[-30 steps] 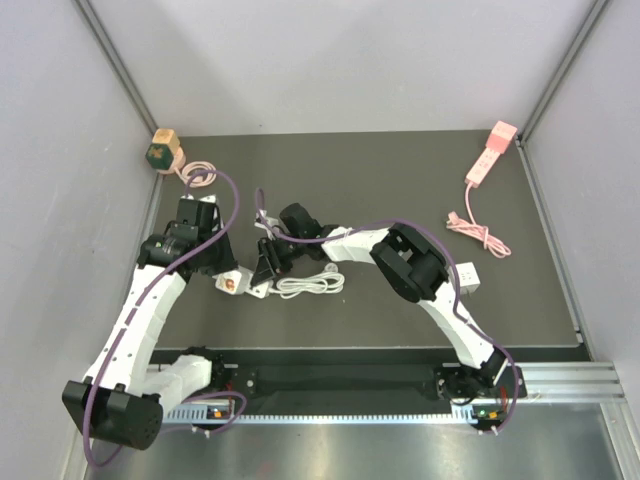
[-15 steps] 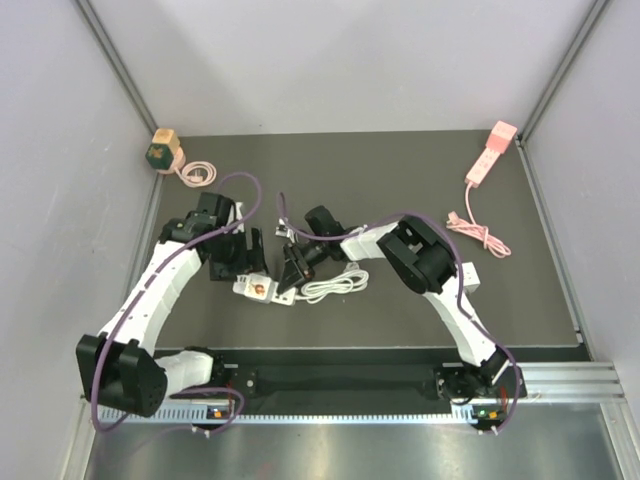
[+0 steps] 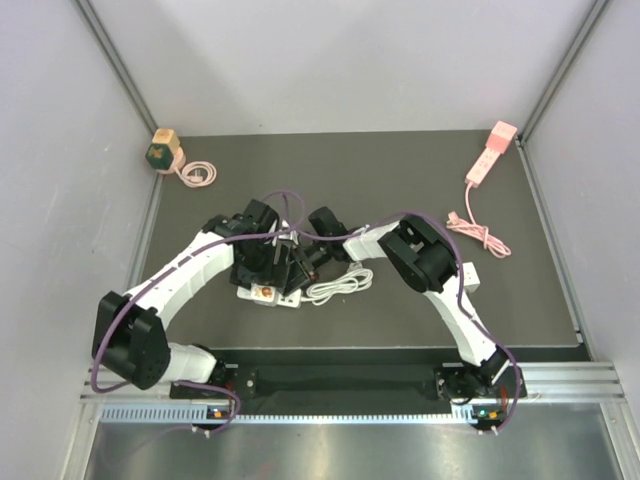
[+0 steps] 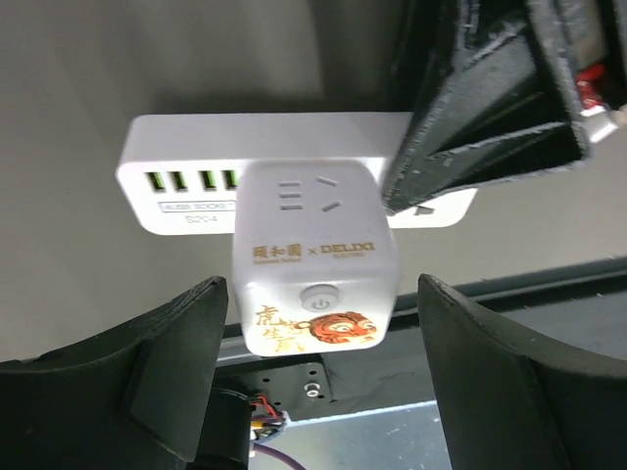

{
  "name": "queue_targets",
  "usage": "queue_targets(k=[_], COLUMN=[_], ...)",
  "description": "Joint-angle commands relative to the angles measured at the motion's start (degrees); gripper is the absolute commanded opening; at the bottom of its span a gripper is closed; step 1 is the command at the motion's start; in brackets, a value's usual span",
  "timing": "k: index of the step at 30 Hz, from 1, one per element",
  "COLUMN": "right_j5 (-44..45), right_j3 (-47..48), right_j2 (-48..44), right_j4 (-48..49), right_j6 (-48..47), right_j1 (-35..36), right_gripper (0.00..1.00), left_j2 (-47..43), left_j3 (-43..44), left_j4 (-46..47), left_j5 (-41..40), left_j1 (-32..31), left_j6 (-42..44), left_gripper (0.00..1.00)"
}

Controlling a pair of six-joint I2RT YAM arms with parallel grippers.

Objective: Pull the plug off the socket

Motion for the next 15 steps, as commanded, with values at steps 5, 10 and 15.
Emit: queue_targets(k=[5,10,15], right_j5=[0.6,0.69,3.84], right_j3=[-2.9,-3.16,-2.55], right_j2=[2.06,2.32,2.15], right_j4=[4.91,8.34,3.71], right_j6=[1.57,4.47,1.85], right_j1=[-1.31,-1.49,-0.96], right_gripper=[0.0,0.0,0.0], left_j2=[3.6,6.06,2.65], left_j3=[1.29,1.55,2.26], left_j4=[0.76,1.47,1.56], left_j5=[-7.73,-8.7,-11.51], left_j1=[-2.55,-3.6,-3.6], left_j6=[-2.31,-2.49,-3.72], left_gripper=[0.79,0.65,0.01])
